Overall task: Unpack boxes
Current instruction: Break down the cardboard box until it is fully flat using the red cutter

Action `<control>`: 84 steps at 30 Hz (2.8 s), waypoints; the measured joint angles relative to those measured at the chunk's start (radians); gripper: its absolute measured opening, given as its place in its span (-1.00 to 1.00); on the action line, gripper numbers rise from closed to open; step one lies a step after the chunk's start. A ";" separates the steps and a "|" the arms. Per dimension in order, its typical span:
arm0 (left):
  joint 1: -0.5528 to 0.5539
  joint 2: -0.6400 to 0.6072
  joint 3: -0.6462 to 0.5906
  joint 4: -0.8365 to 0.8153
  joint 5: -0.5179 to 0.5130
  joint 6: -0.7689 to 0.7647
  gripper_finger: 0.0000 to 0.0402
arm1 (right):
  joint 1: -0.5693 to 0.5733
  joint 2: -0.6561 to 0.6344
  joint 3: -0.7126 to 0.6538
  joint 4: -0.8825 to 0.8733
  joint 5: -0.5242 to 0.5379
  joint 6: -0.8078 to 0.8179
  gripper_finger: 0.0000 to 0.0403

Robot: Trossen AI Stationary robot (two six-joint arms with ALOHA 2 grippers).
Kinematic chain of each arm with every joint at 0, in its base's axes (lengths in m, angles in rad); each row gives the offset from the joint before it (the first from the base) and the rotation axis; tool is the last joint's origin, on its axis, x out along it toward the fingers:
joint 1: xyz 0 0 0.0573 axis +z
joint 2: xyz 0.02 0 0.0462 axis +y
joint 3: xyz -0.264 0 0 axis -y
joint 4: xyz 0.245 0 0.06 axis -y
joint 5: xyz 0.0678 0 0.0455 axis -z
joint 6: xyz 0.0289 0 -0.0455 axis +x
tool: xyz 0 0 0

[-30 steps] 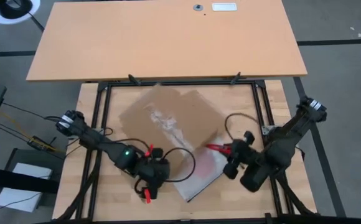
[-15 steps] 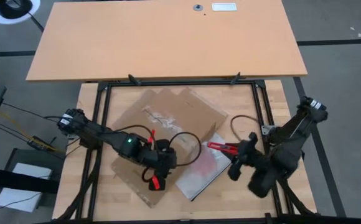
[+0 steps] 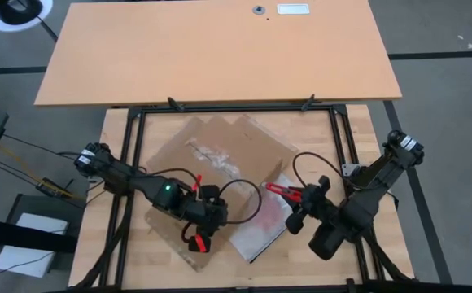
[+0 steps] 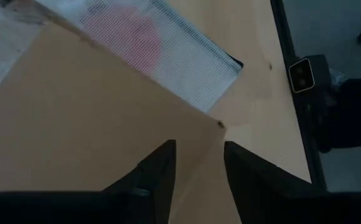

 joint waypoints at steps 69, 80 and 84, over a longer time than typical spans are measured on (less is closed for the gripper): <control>-0.012 0.077 -0.094 0.244 -0.229 0.285 -0.27 | -0.014 -0.061 -0.002 0.298 -0.308 -0.529 -0.31; 0.002 0.081 -0.099 0.147 -0.362 0.203 -0.27 | 0.010 -0.253 0.005 0.365 -0.454 -0.478 -0.31; 0.007 0.080 -0.098 0.144 -0.384 0.167 -0.27 | 0.007 -0.279 0.006 0.341 -0.392 -0.476 -0.31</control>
